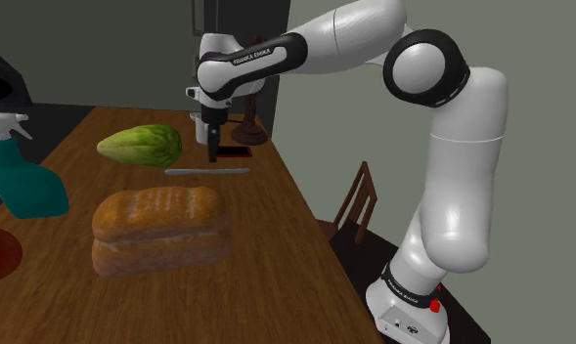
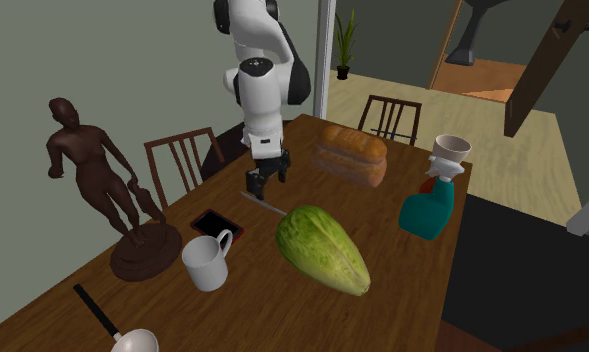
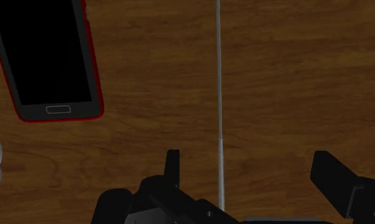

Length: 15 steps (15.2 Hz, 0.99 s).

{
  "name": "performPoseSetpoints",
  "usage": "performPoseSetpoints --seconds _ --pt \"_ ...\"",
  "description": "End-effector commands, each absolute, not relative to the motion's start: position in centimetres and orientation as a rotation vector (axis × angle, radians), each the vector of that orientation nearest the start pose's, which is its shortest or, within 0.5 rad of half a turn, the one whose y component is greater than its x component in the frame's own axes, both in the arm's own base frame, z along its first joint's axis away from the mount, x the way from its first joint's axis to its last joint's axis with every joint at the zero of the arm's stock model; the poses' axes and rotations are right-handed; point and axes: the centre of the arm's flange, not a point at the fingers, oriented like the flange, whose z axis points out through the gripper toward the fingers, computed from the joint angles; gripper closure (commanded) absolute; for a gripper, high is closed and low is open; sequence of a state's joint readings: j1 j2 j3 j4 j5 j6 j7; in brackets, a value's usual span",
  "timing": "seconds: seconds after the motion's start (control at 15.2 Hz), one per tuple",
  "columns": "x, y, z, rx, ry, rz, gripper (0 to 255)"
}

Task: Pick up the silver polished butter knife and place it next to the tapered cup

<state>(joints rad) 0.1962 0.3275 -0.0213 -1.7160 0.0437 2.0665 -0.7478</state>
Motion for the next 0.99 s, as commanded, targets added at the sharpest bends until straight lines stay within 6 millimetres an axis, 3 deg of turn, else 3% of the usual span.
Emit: performPoseSetpoints --seconds 0.0,0.53,0.92 --pt "65.6 13.3 39.1 -2.771 -1.431 -0.068 0" --pt "66.3 14.1 35.1 -2.760 -1.454 -0.074 0" --pt "66.3 14.1 34.8 -2.760 -1.454 -0.074 0"
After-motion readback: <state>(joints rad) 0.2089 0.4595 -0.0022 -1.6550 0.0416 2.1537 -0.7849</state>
